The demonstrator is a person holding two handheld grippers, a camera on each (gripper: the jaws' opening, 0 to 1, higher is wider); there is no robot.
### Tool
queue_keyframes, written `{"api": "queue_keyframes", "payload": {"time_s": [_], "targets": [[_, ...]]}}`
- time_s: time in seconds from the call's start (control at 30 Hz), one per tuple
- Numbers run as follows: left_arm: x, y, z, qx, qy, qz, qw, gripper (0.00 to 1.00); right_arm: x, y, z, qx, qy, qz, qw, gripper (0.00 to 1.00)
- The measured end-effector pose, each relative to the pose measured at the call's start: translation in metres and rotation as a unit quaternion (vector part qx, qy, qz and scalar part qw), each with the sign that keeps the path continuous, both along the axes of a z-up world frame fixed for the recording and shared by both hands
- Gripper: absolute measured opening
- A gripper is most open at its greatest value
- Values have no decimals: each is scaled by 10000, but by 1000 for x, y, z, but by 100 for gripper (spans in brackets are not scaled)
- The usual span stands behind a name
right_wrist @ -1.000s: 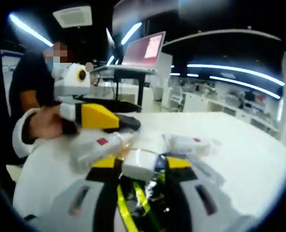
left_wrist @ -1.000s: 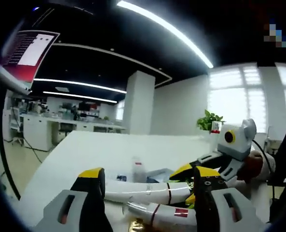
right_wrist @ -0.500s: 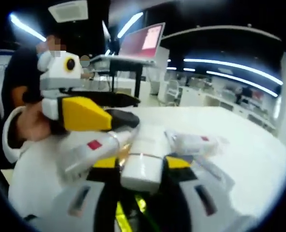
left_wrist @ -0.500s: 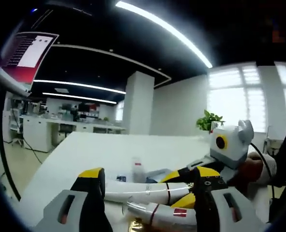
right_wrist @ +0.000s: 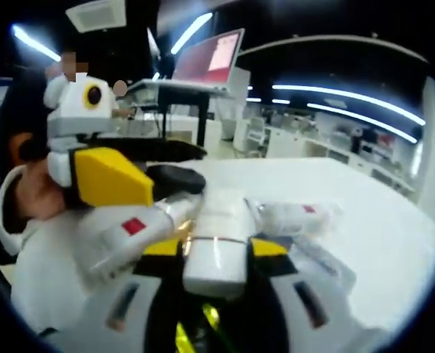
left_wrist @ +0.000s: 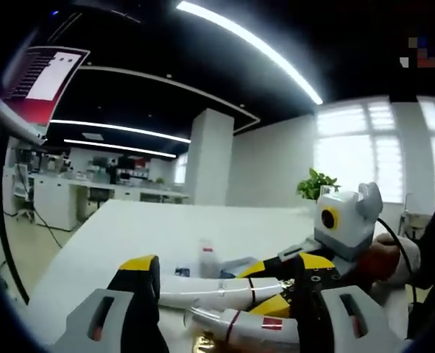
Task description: Arrange the skincare products in the storage area until every visible bottle or jar stands upright without overlapping.
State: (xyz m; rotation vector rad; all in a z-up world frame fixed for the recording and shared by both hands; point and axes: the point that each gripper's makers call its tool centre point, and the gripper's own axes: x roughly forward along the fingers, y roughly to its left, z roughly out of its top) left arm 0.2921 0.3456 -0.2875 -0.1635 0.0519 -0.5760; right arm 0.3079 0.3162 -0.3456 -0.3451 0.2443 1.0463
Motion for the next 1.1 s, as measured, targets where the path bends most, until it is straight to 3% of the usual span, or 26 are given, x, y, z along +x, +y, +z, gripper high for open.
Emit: {"api": "queue_keyframes", "payload": {"time_s": [0.3, 0.43, 0.63, 0.93, 1.1], "targets": [[-1, 2, 0, -96, 12, 11, 10000, 76, -5, -8, 0, -97, -80, -144, 9998, 32], [-1, 4, 0, -115, 16, 29, 9999, 76, -5, -12, 4, -276, -414, -171, 9986, 31], [1, 6, 0, -175, 38, 18, 9998, 76, -7, -14, 8, -289, -581, -143, 9978, 31], [4, 10, 4, -596, 122, 1, 9982, 77, -8, -15, 19, -234, -923, -85, 9954, 30], [4, 9, 5, -620, 117, -17, 9980, 77, -7, -14, 19, -320, -1076, -69, 9937, 30]]}}
